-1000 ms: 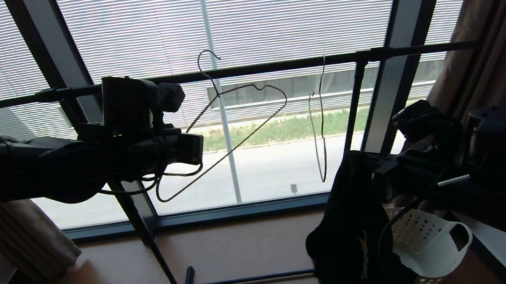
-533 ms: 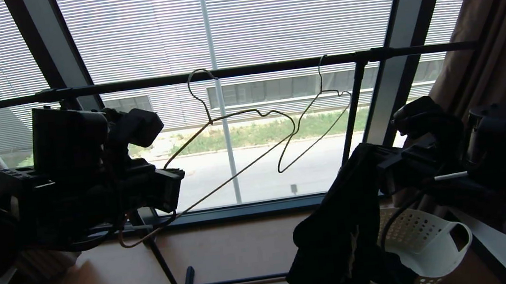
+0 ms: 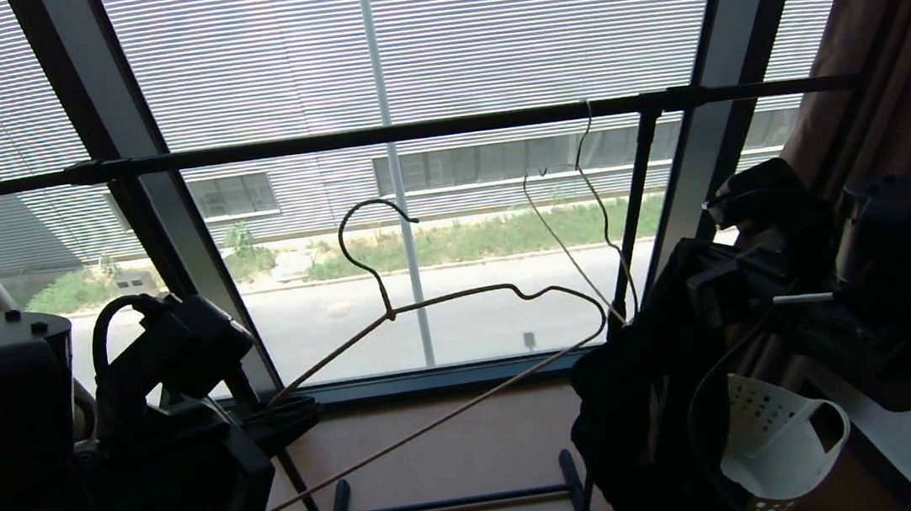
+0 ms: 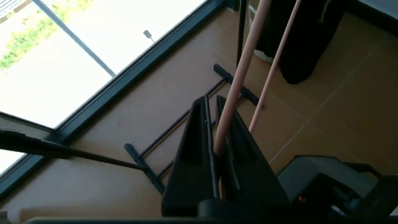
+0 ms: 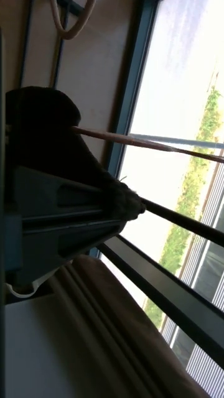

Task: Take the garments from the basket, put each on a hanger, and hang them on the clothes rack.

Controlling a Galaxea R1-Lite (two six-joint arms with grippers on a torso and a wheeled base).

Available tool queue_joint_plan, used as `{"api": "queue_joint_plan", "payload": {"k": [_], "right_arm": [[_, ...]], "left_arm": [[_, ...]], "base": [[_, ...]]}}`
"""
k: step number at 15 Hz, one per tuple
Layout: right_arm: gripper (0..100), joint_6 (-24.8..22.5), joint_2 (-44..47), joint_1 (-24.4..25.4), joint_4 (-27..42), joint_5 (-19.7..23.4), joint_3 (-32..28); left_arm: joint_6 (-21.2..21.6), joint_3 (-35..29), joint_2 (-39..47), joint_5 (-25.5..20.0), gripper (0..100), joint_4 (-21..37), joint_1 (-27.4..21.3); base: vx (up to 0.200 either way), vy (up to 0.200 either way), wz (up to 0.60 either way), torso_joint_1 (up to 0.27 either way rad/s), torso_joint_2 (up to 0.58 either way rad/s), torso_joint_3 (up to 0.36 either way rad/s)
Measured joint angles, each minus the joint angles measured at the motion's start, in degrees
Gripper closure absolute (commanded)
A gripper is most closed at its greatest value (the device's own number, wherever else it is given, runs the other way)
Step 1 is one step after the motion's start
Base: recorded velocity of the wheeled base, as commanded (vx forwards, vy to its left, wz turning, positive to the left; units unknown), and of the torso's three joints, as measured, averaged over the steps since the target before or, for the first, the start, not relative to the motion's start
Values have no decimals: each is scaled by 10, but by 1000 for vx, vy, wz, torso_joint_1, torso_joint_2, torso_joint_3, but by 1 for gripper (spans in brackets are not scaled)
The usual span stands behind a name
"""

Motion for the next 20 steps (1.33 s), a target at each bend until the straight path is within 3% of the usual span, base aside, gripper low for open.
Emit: {"api": "queue_joint_plan", "payload": {"k": [9, 20], "right_arm": [[100, -1, -1, 11, 3, 0, 3], [100, -2, -2, 40, 4, -35, 4]], "left_arm": [[-2, -2, 56, 1, 100, -59, -65], [-2, -18, 124, 12, 100, -112, -68]], "base": [[0, 0, 0, 0, 0, 0], [0, 0, 0, 0, 0, 0]]}}
